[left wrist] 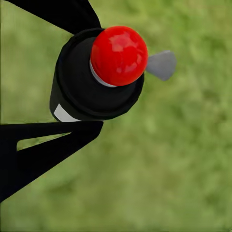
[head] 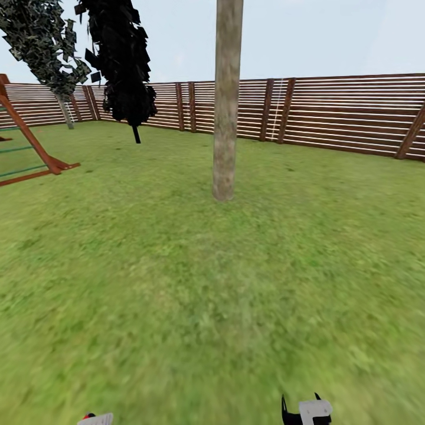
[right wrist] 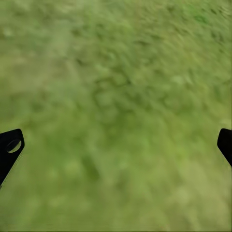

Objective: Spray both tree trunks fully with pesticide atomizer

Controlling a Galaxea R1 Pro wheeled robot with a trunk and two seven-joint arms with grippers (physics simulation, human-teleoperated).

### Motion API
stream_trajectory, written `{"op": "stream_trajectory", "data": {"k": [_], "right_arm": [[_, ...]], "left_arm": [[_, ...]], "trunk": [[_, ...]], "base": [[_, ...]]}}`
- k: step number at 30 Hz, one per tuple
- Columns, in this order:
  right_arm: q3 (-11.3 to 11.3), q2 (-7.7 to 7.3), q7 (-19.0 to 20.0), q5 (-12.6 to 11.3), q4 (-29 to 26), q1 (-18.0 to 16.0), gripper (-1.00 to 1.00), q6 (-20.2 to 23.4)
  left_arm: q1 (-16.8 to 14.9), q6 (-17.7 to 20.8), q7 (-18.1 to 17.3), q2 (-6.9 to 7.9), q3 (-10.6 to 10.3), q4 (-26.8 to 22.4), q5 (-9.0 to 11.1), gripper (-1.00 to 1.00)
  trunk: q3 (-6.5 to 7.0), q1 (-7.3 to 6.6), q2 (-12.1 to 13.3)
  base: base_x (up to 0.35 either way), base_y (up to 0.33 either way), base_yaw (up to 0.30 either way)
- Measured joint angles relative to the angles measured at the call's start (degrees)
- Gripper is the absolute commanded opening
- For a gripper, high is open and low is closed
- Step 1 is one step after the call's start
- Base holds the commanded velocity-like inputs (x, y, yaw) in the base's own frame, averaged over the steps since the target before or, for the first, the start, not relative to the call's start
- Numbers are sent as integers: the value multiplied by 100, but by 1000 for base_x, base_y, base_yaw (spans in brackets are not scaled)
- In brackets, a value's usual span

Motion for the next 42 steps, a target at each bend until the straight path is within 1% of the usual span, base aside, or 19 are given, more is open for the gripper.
{"op": "stream_trajectory", "data": {"k": [42], "right_arm": [[0,8,0,-1,0,-1,100,-4]], "left_arm": [[0,1,0,0,0,0,0,-100]], "trunk": [[0,0,0]], "base": [[339,0,0]]}}
